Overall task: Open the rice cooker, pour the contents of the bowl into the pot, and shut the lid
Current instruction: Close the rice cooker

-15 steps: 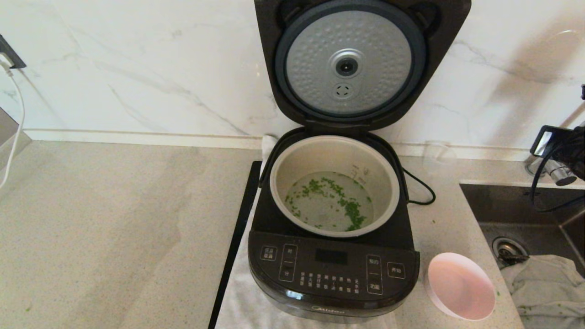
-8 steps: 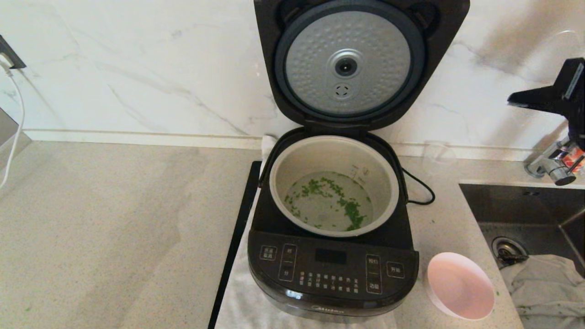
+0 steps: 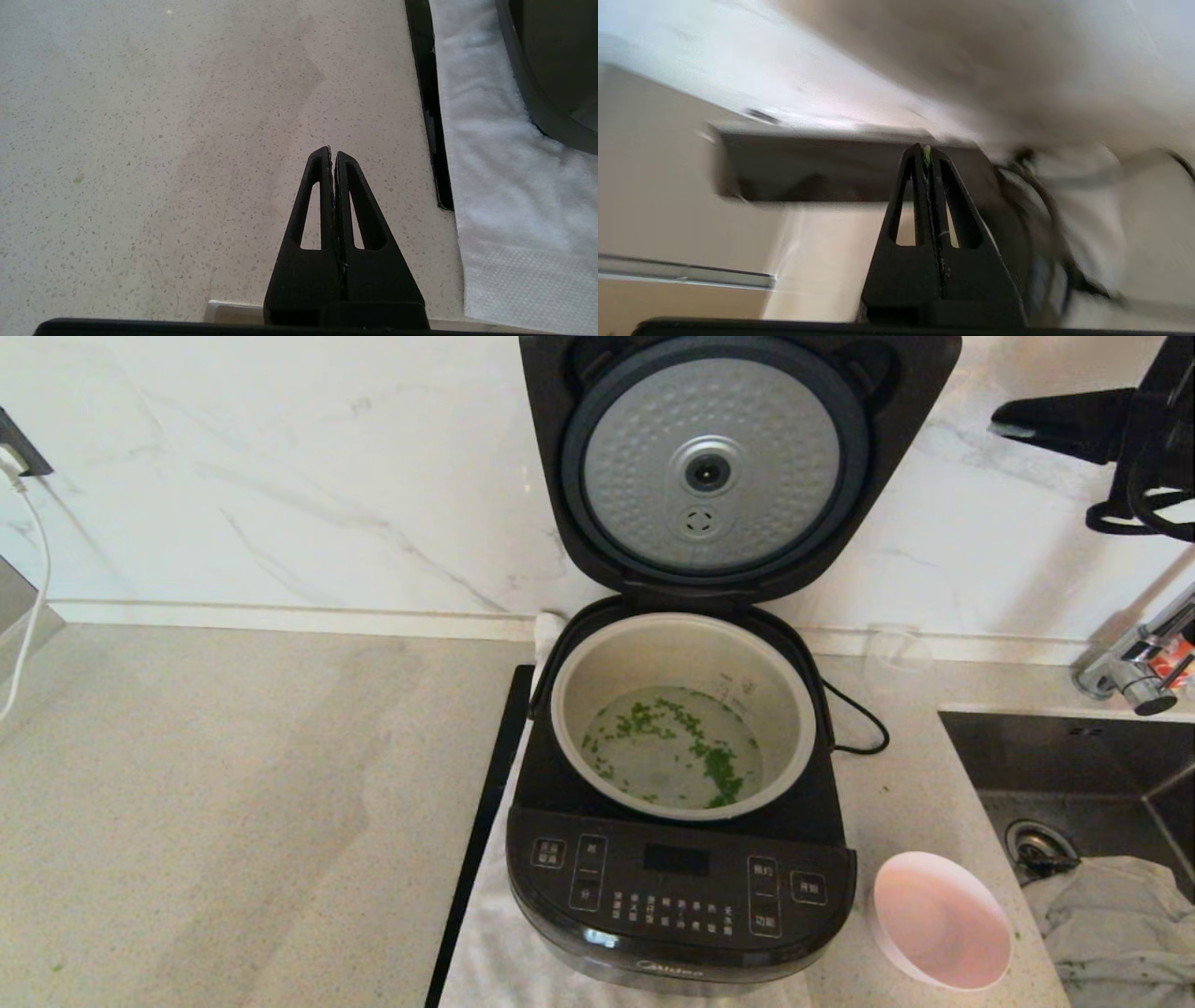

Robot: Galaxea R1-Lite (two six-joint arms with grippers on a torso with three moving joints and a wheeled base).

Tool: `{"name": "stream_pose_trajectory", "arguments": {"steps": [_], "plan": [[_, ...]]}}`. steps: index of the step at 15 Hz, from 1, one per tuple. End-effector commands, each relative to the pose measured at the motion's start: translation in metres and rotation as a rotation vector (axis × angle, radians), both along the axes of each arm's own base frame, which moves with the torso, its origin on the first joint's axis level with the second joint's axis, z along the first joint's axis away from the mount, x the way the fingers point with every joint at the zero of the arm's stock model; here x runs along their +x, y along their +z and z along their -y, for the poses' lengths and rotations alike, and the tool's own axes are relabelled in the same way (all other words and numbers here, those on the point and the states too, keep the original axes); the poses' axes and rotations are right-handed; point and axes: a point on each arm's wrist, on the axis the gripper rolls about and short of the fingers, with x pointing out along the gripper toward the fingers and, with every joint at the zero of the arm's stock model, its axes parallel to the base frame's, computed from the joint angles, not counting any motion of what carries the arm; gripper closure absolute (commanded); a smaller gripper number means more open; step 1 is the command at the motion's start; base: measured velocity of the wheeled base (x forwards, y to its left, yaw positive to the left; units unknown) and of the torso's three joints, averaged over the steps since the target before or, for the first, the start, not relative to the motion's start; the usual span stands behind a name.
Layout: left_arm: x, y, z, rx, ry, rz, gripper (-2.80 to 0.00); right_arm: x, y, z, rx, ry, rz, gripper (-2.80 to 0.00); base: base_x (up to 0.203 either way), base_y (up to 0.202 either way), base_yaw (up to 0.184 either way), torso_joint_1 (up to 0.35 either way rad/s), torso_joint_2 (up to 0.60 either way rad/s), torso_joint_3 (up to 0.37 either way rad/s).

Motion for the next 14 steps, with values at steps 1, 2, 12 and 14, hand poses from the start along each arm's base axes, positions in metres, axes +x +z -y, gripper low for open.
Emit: {"name": "stream_pose_trajectory", "arguments": {"steps": [1,2,12,14], "plan": [[0.000,0.000,0.000,0.000,-0.001,-0.001,0.00,0.024,-0.003,0.001,0.015,0.025,0.041,0.00,0.000,0.000,0.000,0.000,0.00,0.000],[0.000,0.000,0.000,0.000,0.000,-0.001,0.00,0.028,-0.004,0.001,0.015,0.028,0.050,0.00,0.000,0.000,0.000,0.000,0.00,0.000],[0.000,0.000,0.000,0.000,-0.001,0.000,0.00,0.057,-0.001,-0.035,0.007,0.164,0.215,0.00,0.000,0.000,0.000,0.000,0.00,0.000],[0.000,0.000,0.000,0.000,-0.001,0.001,0.00,0.062,0.002,-0.037,0.008,0.167,0.240,0.00,0.000,0.000,0.000,0.000,0.00,0.000]]}}
